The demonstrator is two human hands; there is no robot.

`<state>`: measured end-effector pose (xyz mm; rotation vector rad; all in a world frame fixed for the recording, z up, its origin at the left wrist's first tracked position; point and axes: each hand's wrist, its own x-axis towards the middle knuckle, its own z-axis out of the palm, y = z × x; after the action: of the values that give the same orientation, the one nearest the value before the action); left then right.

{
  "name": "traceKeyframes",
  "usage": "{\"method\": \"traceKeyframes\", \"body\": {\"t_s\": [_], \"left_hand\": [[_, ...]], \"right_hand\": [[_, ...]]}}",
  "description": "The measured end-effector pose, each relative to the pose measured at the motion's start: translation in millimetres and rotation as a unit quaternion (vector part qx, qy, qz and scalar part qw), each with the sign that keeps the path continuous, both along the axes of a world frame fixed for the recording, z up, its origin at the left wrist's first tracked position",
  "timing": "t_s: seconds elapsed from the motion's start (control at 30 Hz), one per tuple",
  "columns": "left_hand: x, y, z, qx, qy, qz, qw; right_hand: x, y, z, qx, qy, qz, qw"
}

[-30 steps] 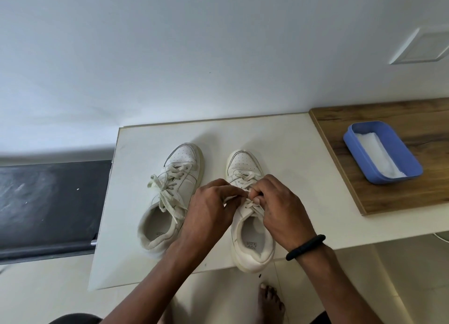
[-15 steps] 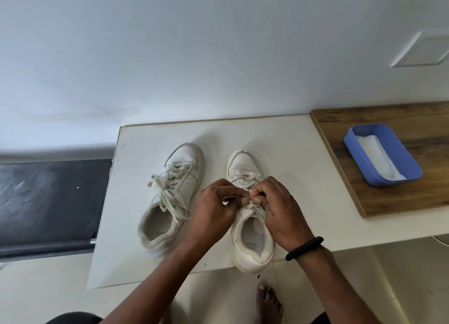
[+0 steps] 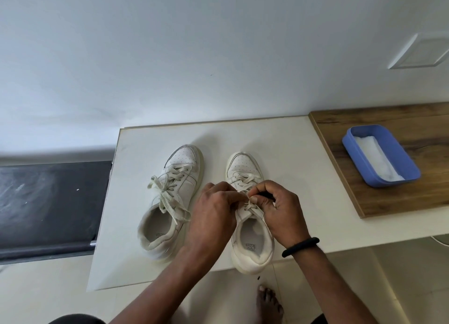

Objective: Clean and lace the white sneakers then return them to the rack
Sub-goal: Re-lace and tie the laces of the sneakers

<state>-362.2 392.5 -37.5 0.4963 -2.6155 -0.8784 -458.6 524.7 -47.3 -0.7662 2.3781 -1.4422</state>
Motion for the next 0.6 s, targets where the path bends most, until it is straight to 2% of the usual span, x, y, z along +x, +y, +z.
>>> {"method": "traceKeyframes", "body": {"t_s": [0.13,0.33,0.43,0.5,0.6], "left_hand": [[-2,0,-1,0.005,0.001,0.021,1.000],[-4,5,-2,-0.066,-0.036,0.032,0.997],[-5,3,0,0.008,-0.049,0.046,0.998],[-5,3,1,0.070,-0.058,0.059,0.994],[-6,1,-2,0.113,-0.061,0.064,0.990]], "right_hand": [[2,-2,-2,-0.024,-0.032,-0.032,0.999],[6,-9,-2,-0.037,-0.048,-0.051,0.997],[4,-6,1,-0.031,-0.050,-0.054,0.997],[1,0,9,-0.018,-0.001,-0.049,0.999],[0,13,27,0.026,0.149,-0.017,0.988]]}}
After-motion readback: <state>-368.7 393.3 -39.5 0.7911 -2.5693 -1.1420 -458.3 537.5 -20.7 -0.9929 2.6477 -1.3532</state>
